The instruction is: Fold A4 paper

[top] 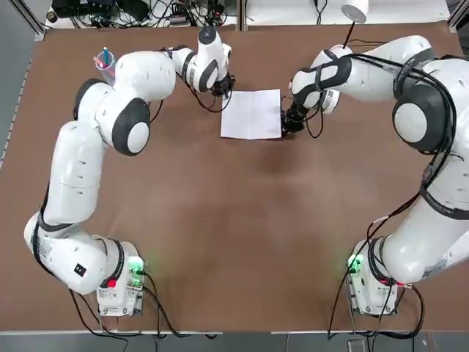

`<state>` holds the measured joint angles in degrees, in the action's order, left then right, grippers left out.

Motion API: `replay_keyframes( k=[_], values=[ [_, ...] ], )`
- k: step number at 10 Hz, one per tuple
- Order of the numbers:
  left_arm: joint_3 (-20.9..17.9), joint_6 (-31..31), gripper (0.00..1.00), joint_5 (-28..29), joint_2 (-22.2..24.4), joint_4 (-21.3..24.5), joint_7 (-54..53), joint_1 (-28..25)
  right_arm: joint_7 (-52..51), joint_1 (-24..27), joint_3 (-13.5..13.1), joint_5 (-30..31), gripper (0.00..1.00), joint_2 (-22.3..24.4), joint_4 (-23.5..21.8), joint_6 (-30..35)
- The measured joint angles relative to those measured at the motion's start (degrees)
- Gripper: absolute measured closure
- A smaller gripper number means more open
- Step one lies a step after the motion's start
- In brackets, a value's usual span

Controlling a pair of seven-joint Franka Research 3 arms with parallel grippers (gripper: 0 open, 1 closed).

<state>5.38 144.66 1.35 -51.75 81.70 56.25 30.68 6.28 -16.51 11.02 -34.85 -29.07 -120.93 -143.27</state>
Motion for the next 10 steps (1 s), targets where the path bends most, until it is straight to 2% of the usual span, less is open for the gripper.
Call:
replay_keyframes(
  k=[6,10],
  values=[
    [0.0,0.1,0.99,0.0,0.0,0.0,0.0,0.0,0.0,0.0,0.4,-0.5,0.98,0.0,0.4,-0.1],
    [0.0,0.1,0.99,0.0,0.0,0.0,0.0,0.0,0.0,0.0,0.5,-4.5,0.98,0.0,2.2,-0.2]
  ],
)
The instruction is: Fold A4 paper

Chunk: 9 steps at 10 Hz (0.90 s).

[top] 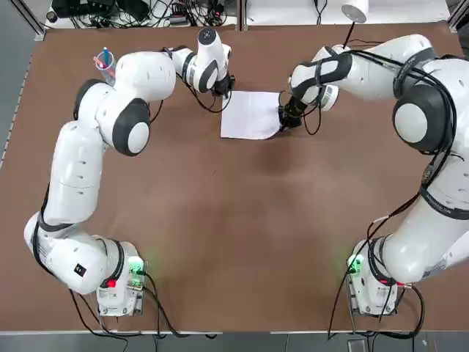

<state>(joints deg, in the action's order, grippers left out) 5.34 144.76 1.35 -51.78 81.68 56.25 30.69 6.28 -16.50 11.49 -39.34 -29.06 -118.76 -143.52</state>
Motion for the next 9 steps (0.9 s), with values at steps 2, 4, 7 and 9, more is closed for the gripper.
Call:
replay_keyframes(
  k=[2,4,7,9],
  values=[
    [0.0,0.0,0.99,0.0,0.0,0.0,0.0,0.0,0.0,0.0,0.3,-0.4,0.98,0.0,1.0,0.0],
    [0.0,0.0,0.99,0.0,0.0,0.0,0.0,0.0,0.0,0.1,0.4,-0.7,0.98,0.0,1.2,-0.1],
    [0.0,0.0,0.99,0.0,0.0,0.0,0.0,0.0,0.0,0.8,0.3,-0.7,0.98,0.1,1.3,-0.5],
    [0.0,0.0,0.99,0.0,0.0,0.0,0.0,0.0,0.0,1.6,0.3,-0.8,0.98,0.1,1.8,-0.6]
  ],
)
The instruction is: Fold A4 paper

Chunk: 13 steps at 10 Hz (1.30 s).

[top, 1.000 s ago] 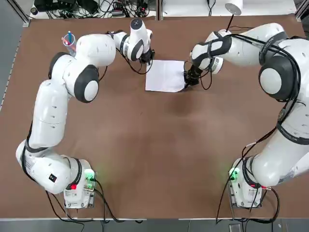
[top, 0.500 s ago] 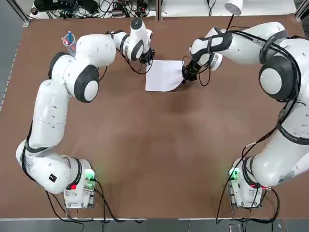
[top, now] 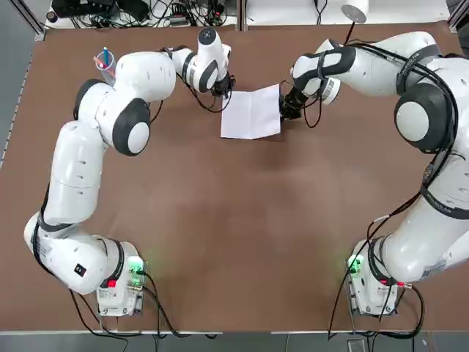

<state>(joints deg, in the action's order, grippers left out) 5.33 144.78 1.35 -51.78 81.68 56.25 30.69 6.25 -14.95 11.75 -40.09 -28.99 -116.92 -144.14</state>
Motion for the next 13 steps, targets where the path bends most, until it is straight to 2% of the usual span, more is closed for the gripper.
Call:
replay_keyframes(
  k=[4,8,13],
  values=[
    [0.0,0.0,0.99,0.0,0.0,0.0,0.0,0.0,0.0,0.3,0.2,-1.4,0.98,0.0,1.9,0.0],
    [0.0,0.0,0.99,0.0,0.0,0.0,0.0,0.0,0.0,0.1,2.6,-4.7,0.98,0.0,4.0,0.0],
    [0.0,0.1,0.99,0.0,0.0,0.0,0.0,0.0,0.0,0.1,4.1,-7.7,0.98,0.0,5.4,0.0]
  ],
)
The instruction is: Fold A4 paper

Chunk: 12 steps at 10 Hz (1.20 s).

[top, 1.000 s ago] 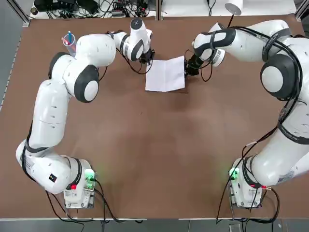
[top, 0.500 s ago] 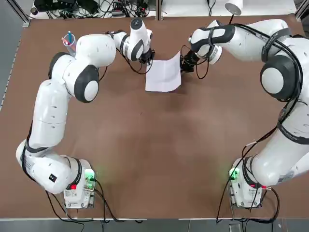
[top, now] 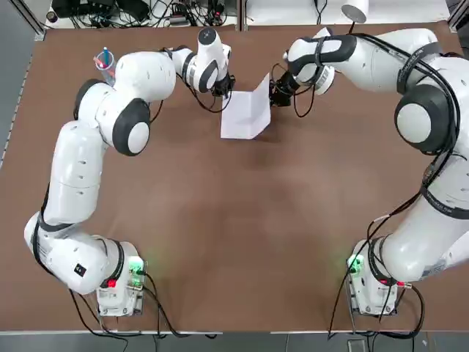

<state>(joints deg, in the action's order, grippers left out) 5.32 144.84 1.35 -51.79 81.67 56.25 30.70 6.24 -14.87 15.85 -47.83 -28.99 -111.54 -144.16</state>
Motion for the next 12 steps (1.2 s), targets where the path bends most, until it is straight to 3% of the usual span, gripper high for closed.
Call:
replay_keyframes(
  k=[3,6,12],
  values=[
    [-0.2,0.5,0.99,0.0,-0.1,-0.1,0.0,0.0,0.0,-0.4,2.4,-2.1,0.98,-0.3,0.4,-1.7],
    [-0.2,0.5,0.99,0.0,-0.1,-0.1,0.0,0.0,0.0,-3.8,4.1,-3.4,0.98,-3.8,2.0,-6.5],
    [-0.6,0.7,0.99,2.9,-0.2,-0.4,-1.1,0.0,0.0,-6.8,4.3,-3.9,0.98,-8.2,2.6,-12.1]
  ],
)
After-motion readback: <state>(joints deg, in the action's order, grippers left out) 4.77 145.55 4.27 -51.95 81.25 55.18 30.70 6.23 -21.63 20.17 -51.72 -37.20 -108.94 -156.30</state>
